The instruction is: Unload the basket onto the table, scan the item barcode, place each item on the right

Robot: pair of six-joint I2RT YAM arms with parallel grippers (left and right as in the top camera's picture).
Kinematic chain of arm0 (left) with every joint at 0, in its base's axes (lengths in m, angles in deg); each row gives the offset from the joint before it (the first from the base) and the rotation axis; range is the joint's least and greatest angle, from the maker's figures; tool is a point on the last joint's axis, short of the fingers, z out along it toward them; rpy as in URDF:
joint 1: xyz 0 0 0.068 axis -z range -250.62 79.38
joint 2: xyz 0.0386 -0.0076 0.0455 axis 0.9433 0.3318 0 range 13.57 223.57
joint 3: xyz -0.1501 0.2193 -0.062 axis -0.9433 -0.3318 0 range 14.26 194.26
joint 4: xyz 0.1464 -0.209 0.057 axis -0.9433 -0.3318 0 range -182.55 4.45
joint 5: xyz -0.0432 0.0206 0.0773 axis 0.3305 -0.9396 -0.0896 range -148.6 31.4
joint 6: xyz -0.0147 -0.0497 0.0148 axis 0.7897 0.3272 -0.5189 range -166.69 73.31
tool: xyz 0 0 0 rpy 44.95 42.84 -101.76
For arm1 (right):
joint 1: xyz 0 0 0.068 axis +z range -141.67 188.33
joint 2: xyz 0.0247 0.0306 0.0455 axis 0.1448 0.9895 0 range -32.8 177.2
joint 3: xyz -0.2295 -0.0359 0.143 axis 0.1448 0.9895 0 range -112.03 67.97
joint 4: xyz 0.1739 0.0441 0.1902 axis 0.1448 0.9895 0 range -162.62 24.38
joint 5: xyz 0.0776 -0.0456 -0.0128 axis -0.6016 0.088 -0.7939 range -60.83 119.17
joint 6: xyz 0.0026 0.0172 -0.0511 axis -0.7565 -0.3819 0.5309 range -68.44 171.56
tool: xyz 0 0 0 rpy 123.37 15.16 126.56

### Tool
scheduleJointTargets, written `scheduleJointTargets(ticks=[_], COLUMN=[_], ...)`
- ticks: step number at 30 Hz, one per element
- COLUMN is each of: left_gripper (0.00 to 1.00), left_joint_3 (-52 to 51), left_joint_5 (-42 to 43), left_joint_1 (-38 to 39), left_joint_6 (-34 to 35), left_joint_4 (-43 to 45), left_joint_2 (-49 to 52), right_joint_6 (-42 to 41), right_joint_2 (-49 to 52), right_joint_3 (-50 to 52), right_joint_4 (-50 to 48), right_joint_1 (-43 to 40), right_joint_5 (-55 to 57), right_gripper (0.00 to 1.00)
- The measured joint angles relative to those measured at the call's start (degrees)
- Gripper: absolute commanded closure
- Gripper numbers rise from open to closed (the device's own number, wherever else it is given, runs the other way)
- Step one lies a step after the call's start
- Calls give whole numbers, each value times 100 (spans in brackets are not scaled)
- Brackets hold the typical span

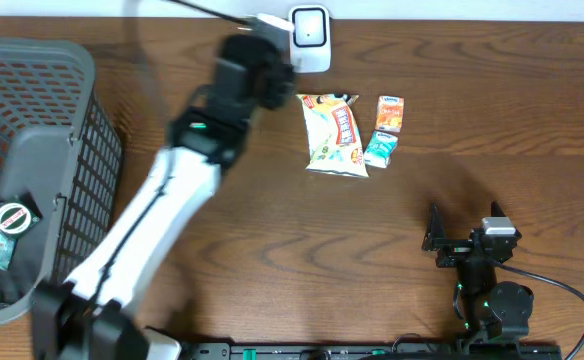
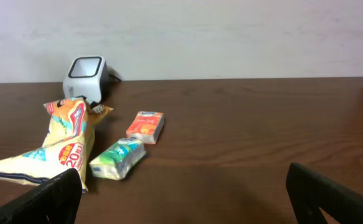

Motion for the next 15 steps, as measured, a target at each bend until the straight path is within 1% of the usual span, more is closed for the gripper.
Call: scheduleJointTargets(ticks=[4, 9, 15], left_gripper=[18, 18, 17], left_joint_3=[0, 0, 0], left_joint_5=[-205, -345, -385], left_joint_1=[-968, -2557, -3941], left_joint_6=[-46, -50, -61], left_joint_4=[-452, -905, -1825], left_joint_2=[-520, -1123, -1467], right_joint_6=[0, 0, 0], right_joint_2=[0, 0, 0], right_joint_3=[0, 0, 0], right_joint_4=[2, 0, 0], right_joint_1=[0, 0, 0], right_joint_5=[0, 0, 0], right_gripper=[1, 1, 1])
